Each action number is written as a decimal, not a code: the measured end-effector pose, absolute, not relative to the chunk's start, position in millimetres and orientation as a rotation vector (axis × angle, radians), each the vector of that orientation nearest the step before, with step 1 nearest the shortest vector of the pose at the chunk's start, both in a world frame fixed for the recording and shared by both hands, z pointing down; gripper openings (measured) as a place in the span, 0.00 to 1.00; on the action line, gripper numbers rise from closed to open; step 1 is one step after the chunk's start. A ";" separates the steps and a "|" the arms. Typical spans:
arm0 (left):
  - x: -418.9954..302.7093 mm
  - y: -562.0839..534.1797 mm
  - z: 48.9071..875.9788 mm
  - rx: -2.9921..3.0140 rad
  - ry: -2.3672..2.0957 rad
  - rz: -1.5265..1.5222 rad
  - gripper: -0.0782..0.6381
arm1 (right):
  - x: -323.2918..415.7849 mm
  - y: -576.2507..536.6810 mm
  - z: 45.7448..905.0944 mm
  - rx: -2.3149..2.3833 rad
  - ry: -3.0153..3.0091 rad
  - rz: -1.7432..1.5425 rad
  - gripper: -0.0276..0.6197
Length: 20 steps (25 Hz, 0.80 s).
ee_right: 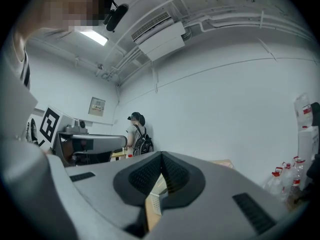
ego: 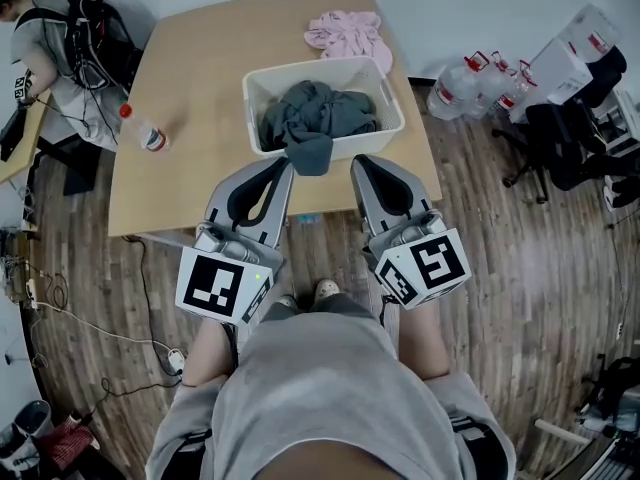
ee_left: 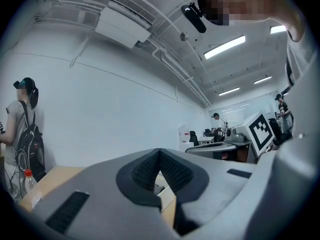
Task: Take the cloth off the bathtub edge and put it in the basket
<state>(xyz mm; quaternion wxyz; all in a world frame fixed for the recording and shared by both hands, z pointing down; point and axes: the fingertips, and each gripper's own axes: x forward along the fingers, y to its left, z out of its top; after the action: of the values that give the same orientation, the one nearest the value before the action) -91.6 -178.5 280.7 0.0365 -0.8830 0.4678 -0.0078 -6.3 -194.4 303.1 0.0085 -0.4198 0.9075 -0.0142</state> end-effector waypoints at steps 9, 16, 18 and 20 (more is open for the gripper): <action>-107.0 -171.6 290.2 -2.746 1.433 -0.028 0.13 | -18.3 -183.4 306.9 -1.347 2.822 -0.052 0.06; -109.6 -168.1 291.2 -2.761 1.411 -0.014 0.13 | -20.8 -176.7 305.9 -1.368 2.806 -0.048 0.06; -109.6 -166.8 290.1 -2.763 1.404 -0.010 0.13 | -20.5 -175.0 304.9 -1.373 2.801 -0.049 0.06; -110.1 -165.4 288.6 -2.762 1.399 -0.005 0.13 | -20.6 -173.2 303.9 -1.379 2.797 -0.047 0.06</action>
<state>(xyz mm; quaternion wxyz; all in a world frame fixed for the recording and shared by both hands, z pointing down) -110.1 -165.4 288.6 0.0226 -0.8919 0.4517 -0.0017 -20.6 -173.2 303.9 0.0116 -0.4421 0.8967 -0.0152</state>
